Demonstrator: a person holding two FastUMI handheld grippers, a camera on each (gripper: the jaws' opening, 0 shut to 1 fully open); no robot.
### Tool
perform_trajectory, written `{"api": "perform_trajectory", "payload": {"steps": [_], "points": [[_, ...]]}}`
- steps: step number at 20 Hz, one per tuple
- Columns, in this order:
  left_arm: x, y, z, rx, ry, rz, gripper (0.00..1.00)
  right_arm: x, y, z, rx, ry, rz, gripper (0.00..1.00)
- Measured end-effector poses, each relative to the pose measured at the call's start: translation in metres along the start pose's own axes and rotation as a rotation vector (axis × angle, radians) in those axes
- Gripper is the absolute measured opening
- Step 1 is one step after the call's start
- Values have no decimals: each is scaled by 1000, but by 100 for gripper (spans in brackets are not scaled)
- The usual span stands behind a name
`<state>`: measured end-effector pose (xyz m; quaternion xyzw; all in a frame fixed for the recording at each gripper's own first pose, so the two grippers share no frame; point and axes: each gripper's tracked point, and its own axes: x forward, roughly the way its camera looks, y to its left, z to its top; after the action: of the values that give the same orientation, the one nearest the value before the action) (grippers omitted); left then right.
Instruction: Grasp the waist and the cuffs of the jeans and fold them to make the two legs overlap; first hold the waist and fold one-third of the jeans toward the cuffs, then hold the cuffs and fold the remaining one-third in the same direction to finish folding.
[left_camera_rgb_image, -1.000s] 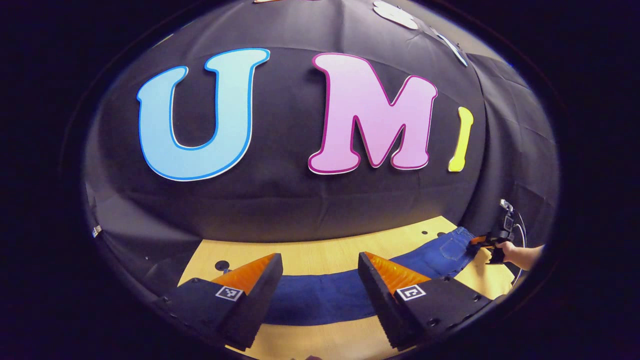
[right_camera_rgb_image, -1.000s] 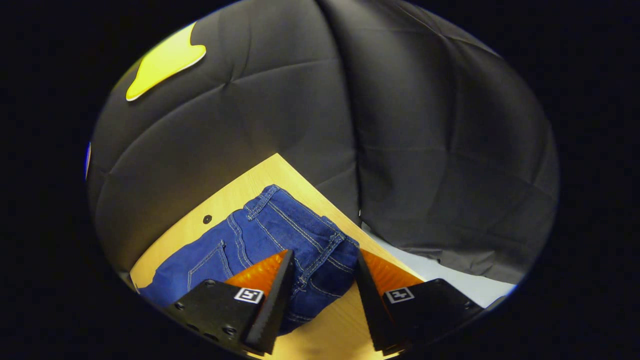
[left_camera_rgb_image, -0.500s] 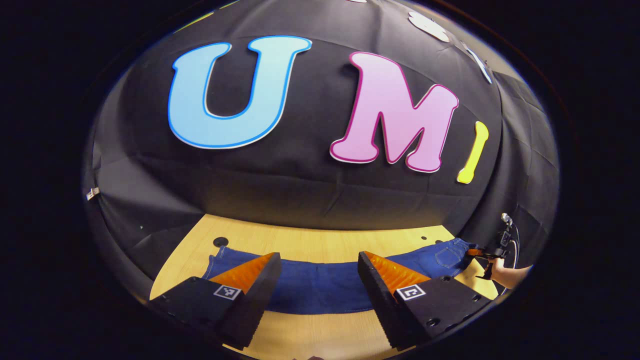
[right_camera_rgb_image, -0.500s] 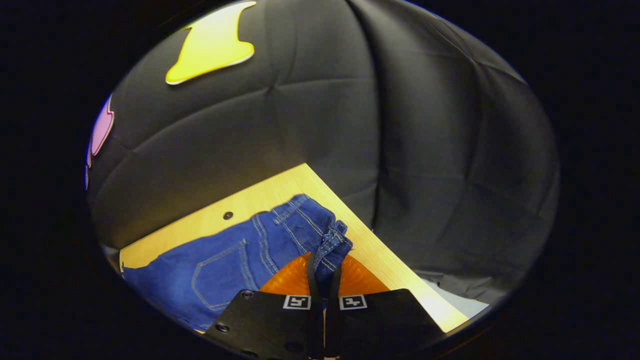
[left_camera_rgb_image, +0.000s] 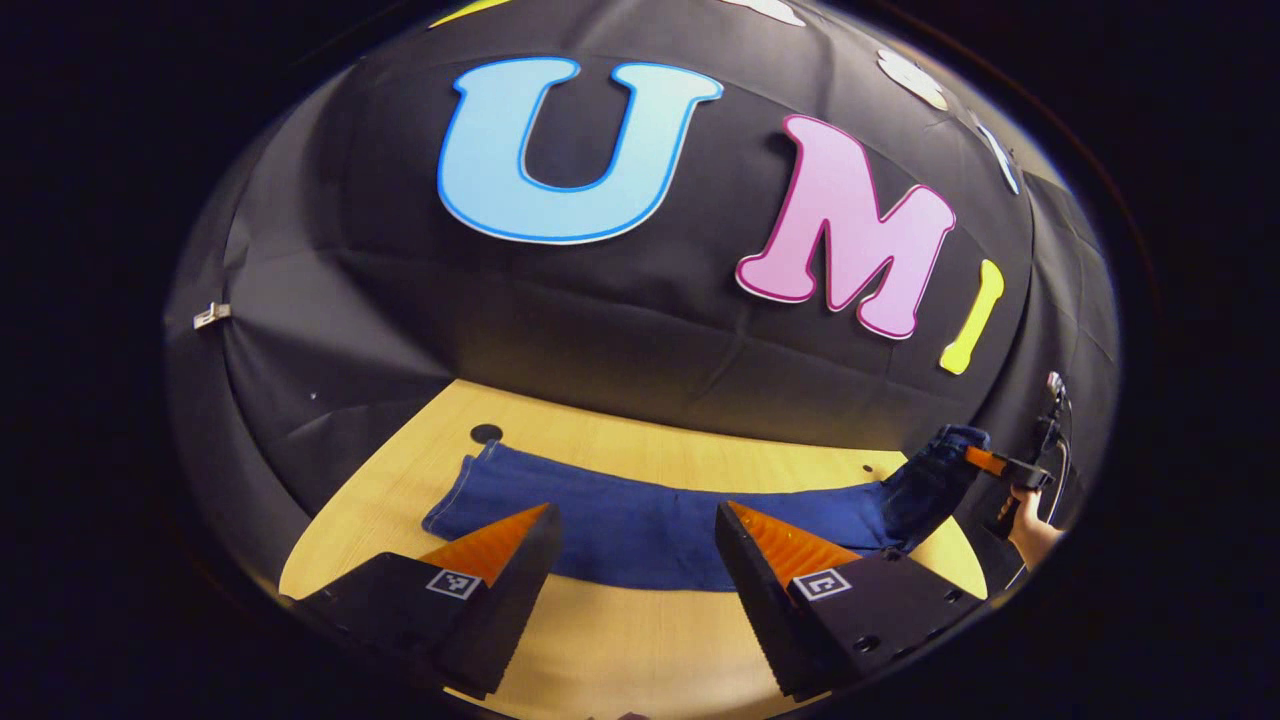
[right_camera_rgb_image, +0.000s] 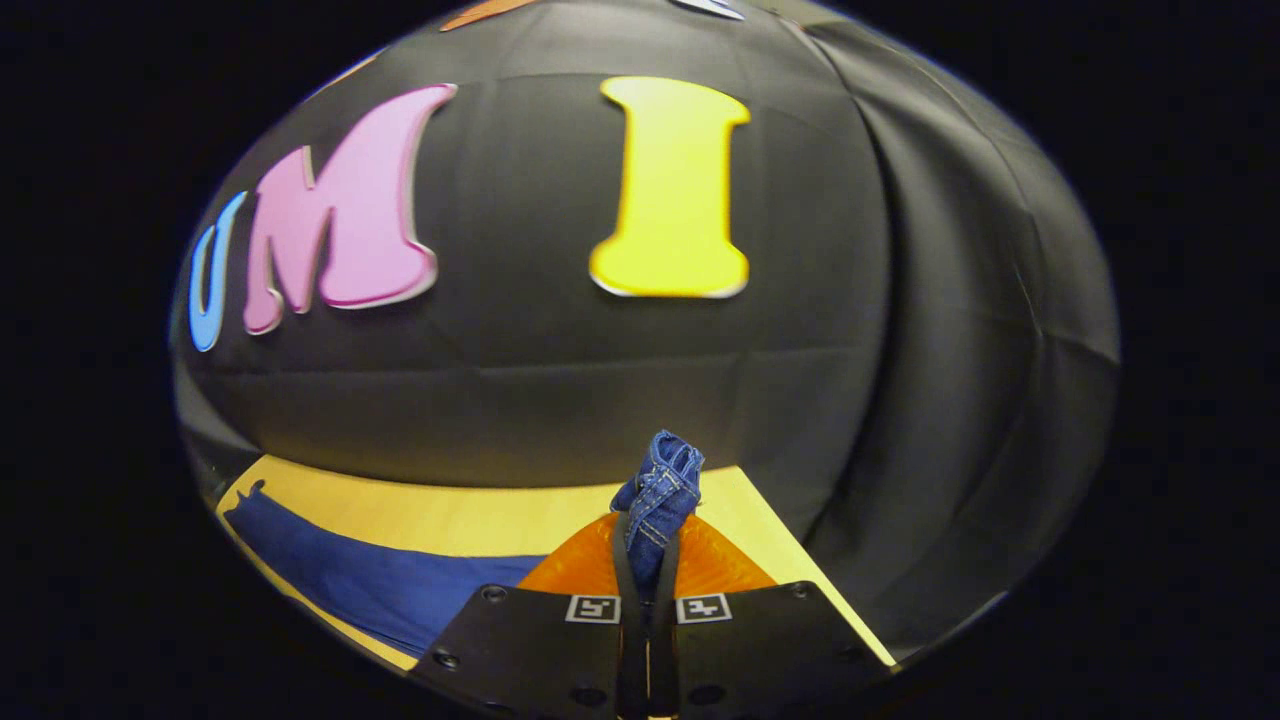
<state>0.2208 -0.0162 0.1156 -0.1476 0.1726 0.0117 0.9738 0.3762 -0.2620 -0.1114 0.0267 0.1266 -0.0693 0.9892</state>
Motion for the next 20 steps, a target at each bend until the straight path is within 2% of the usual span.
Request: {"api": "perform_trajectory", "payload": {"steps": [2, 6, 8, 10, 12, 17, 18, 19, 20], "points": [[-5, 16, -8, -35, -3, 7, 97, -32, 11, 9, -42, -38, 81, 5], [-13, 43, -31, -132, 7, -1, 97, -68, 12, -17, -133, -69, 264, 5], [-12, 58, -37, -179, -17, 5, 97, -89, 2, -28, -165, -66, 344, 5], [-10, 80, -44, -205, -39, 34, 97, -92, -22, -28, -167, -27, 409, 5], [-5, 102, -56, -234, -36, 59, 97, -92, -47, -35, -180, 7, 451, 5], [17, 156, -84, -266, -8, 146, 97, -96, -128, -78, -231, 157, 450, 6], [24, 167, -84, -269, -17, 158, 97, -94, -133, -85, -233, 169, 454, 2], [32, 175, -83, -271, -25, 165, 97, -95, -136, -89, -214, 166, 478, 14], [41, 184, -82, -264, -21, 182, 97, -96, -135, -93, -204, 173, 493, 34]]}}
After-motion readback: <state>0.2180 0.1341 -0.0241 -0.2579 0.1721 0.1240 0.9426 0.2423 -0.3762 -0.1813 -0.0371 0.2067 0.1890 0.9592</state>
